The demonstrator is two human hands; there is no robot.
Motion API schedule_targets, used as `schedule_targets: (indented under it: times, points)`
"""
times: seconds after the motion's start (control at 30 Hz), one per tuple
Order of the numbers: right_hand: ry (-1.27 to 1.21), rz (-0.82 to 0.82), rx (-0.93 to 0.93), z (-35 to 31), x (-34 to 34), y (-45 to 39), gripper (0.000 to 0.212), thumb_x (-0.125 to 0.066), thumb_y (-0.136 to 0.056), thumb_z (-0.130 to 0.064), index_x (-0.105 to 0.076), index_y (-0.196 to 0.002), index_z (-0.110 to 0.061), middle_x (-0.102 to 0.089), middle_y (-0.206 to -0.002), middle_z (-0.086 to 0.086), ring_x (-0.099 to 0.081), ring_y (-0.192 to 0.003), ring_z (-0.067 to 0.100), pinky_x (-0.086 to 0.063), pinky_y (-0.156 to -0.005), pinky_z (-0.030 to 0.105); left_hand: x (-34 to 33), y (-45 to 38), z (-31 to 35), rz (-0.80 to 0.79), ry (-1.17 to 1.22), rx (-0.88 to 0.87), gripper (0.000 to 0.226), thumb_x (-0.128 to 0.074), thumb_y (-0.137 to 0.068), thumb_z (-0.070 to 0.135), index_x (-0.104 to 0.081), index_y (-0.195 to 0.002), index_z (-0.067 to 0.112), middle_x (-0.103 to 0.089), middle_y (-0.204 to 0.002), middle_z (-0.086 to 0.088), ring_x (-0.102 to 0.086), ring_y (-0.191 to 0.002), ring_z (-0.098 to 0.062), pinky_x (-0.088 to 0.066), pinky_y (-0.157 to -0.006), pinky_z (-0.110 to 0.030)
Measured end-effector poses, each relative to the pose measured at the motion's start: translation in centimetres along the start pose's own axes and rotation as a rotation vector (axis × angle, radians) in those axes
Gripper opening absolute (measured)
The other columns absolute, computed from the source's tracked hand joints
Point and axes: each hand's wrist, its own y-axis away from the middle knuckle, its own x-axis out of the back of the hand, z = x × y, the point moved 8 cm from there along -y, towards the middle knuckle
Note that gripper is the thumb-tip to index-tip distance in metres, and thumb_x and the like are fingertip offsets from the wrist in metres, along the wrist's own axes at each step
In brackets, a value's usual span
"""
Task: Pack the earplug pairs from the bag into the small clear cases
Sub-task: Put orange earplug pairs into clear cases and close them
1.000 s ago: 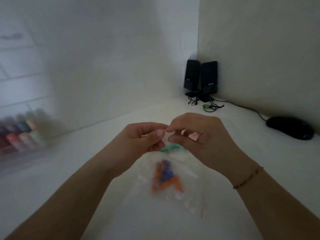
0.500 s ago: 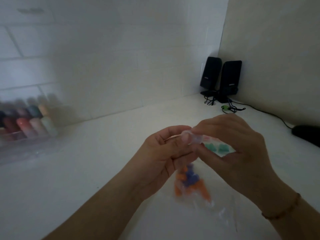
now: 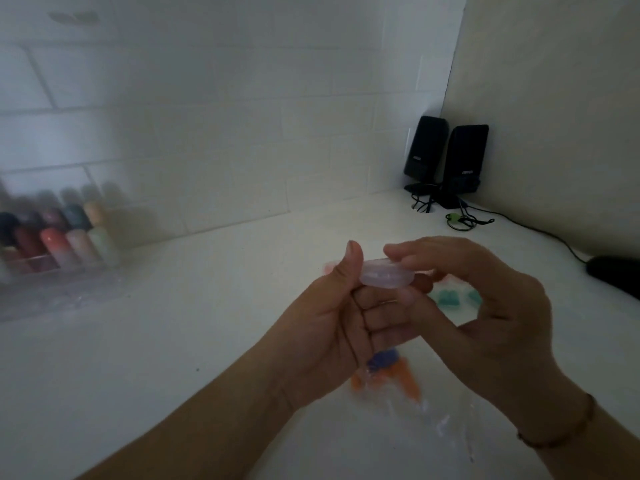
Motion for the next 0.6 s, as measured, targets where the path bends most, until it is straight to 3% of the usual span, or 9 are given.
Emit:
schedule_targets:
  times: [0.13, 0.23, 0.33, 0.5, 0.6]
  points:
    - [0.102, 0.009, 0.067, -0.7, -0.1, -0.2, 0.025, -0.071, -0.079, -0.023, -0.062, -0.101, -0.014, -0.067, -0.106, -0.001, -0.065, -0.098, 0.017, -0.05, -0.086, 0.03, -0.2, -0.1, 0.5, -0.011, -0.032, -0.063, 0.062, -0.081, -0.064, 0.052, -0.074, -0.104, 0.007, -0.074, -0.099, -0.012, -0.072, -0.087, -0.02, -0.057, -0.081, -0.032]
    - [0.092, 0.034, 0.018, -0.4, 0.0, -0.1, 0.023, -0.069, -0.081, -0.025, -0.064, -0.103, -0.019, -0.068, -0.1, -0.003, -0.066, -0.092, 0.011, -0.052, -0.081, 0.024, -0.1, 0.0, 0.5, 0.001, 0.033, -0.046, 0.06, -0.072, -0.072, 0.053, -0.071, -0.109, 0.007, -0.071, -0.104, -0.017, -0.07, -0.092, -0.024, -0.056, -0.082, -0.035]
    - [0.029, 0.059, -0.04, -0.1, 0.3, 0.0, 0.023, -0.065, -0.083, -0.024, -0.057, -0.104, -0.027, -0.065, -0.106, -0.012, -0.064, -0.095, -0.002, -0.047, -0.081, 0.01, -0.5, 0.3, 0.4, -0.042, 0.088, -0.039, 0.051, -0.066, -0.084, 0.038, -0.063, -0.122, 0.004, -0.066, -0.115, -0.019, -0.066, -0.102, -0.027, -0.054, -0.088, -0.04]
    - [0.033, 0.068, 0.001, -0.5, 0.3, 0.0, 0.023, -0.062, -0.084, -0.017, -0.056, -0.104, -0.028, -0.065, -0.11, -0.009, -0.063, -0.1, 0.0, -0.049, -0.084, 0.016, -0.6, 0.2, 1.0, -0.032, 0.11, -0.12, 0.071, -0.085, -0.071, 0.026, -0.052, -0.128, 0.0, -0.065, -0.117, -0.02, -0.067, -0.101, -0.027, -0.055, -0.089, -0.038]
    - [0.052, 0.068, -0.023, -0.2, 0.4, 0.0, 0.012, -0.061, -0.084, -0.019, -0.058, -0.096, -0.02, -0.066, -0.108, -0.01, -0.064, -0.089, -0.005, -0.05, -0.075, 0.011, -0.9, 0.2, 1.2, -0.06, 0.161, -0.143, 0.062, -0.086, -0.069, 0.021, -0.056, -0.118, 0.001, -0.066, -0.113, -0.023, -0.07, -0.094, -0.027, -0.058, -0.081, -0.035]
